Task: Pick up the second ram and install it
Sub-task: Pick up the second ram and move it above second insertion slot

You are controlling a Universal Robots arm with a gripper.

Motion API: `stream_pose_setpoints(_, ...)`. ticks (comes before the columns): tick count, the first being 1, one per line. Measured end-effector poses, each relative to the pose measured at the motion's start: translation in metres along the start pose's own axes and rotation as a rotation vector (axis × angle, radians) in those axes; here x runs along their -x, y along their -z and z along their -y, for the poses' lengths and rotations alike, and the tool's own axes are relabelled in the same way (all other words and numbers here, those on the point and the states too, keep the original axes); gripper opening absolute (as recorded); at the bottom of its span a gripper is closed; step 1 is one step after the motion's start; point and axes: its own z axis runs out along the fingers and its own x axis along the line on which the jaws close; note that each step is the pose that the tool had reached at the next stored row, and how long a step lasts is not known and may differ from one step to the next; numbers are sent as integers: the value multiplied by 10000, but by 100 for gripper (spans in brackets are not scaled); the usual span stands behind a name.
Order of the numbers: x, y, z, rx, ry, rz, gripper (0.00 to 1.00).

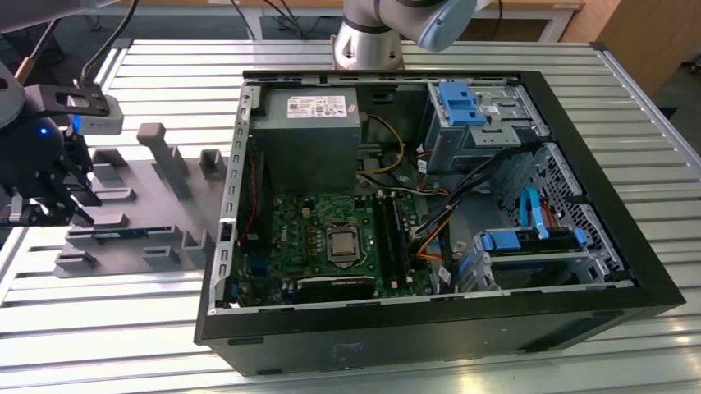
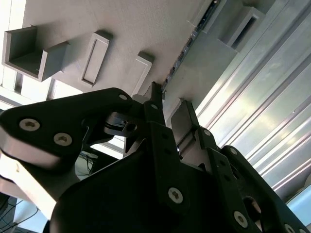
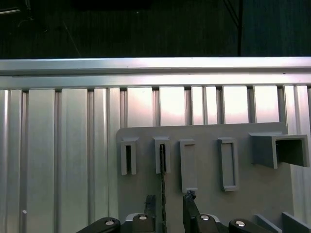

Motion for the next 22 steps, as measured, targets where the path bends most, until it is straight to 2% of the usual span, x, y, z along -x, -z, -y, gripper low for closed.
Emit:
stream_pose_setpoints(10,-6,-86,3,0,0,0,36)
stream_pose_setpoints(12,-10,-100,3,2,0,-1,34)
stream_pose_setpoints(13,-12,-108,3,1,0,-1,27)
stream_pose_setpoints(22,-29,-208,2,-7,21,0,27)
